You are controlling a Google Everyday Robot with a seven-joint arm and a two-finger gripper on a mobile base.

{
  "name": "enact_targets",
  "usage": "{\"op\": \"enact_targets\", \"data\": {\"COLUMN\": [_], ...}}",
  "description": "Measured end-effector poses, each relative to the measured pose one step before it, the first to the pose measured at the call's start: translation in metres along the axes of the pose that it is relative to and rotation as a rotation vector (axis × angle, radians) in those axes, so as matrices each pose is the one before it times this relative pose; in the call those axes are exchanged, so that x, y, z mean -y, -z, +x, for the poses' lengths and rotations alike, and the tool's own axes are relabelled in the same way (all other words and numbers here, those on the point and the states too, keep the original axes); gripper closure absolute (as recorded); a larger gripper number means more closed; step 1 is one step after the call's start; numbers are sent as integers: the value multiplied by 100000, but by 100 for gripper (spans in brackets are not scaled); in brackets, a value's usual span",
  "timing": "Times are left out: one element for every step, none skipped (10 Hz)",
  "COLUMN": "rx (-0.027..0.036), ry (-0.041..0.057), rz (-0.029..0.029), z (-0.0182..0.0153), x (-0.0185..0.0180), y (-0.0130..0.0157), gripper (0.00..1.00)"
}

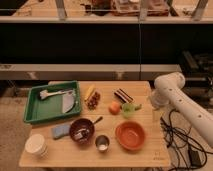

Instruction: Place pepper in red bowl

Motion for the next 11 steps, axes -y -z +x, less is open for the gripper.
{"op": "enact_targets", "data": {"rx": [77,1256,4875,5533,2989,2566,349,51,-1,223,-162], "ry": [-2,-138,-468,-671,-73,1356,797,795,1327,1930,605], "rz": [191,1483,4277,3366,894,299,-243,-305,-912,-1058,-628], "z": [7,-90,-111,26,-201,-1009,-411,-301,-509,-680,-60], "x": [16,212,538,413,318,599,103,59,40,322,99], "y": [-2,113,163,90,-74,-444,-284,-352,-725,-944,-558], "gripper": [20,20,20,20,20,20,20,20,25,35,40]}}
